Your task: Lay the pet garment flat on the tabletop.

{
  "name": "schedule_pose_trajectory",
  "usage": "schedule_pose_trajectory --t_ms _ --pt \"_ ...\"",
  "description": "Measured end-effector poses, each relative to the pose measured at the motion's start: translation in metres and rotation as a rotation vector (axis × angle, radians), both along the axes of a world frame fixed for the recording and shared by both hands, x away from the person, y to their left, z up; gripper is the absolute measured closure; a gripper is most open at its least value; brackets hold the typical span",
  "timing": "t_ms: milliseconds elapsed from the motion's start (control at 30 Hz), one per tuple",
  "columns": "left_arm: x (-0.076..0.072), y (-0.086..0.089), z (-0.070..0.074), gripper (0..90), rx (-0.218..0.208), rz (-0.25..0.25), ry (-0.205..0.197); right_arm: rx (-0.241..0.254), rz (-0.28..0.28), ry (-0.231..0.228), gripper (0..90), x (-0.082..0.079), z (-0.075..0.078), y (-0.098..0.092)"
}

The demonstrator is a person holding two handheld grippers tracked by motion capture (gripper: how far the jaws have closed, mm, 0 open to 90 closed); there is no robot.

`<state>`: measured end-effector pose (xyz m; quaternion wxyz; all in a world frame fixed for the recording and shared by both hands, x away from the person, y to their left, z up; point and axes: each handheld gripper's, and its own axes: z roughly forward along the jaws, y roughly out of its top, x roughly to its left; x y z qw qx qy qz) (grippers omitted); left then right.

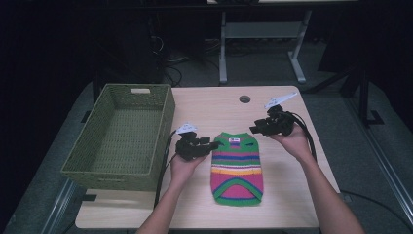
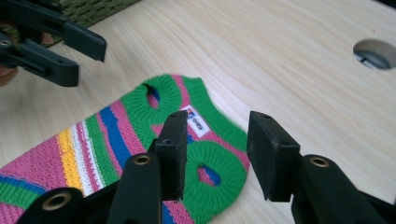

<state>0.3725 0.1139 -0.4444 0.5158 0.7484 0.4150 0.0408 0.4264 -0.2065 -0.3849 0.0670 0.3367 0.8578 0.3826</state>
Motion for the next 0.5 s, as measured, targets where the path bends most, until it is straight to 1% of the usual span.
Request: schedule_pose_trajectory --t_ms 33,100,167,300,333,433,500 --pt "0.0 0.0 -0.001 45.8 0.002 -0.003 0.004 0.001 0.003 0.023 57.4 0.002 -0.004 -0.002" --pt "0.0 0.0 -0.003 45.6 0.011 -0.006 0.01 -0.015 -0.003 0.031 56.2 0.0 -0.009 -0.003" --pt "-0.001 0.0 -0.004 45.1 0.007 -0.012 0.016 -0.004 0.003 0.046 55.4 -0.001 -0.014 -0.005" --pt "-0.003 0.0 -0.002 44.0 0.02 -0.021 -0.004 -0.002 -0.001 0.058 53.6 -0.003 -0.018 -0.008" --pt "-0.004 0.0 -0.002 43.5 0.022 -0.025 -0.005 0.003 -0.001 0.057 53.1 -0.004 -0.019 -0.008" --pt "-0.006 0.001 -0.001 42.0 0.032 -0.025 -0.007 0.027 0.002 0.078 50.9 -0.005 -0.021 -0.009" --pt "-0.007 0.001 -0.001 41.4 0.03 -0.023 -0.007 0.026 0.014 0.085 49.4 -0.006 -0.022 -0.01"
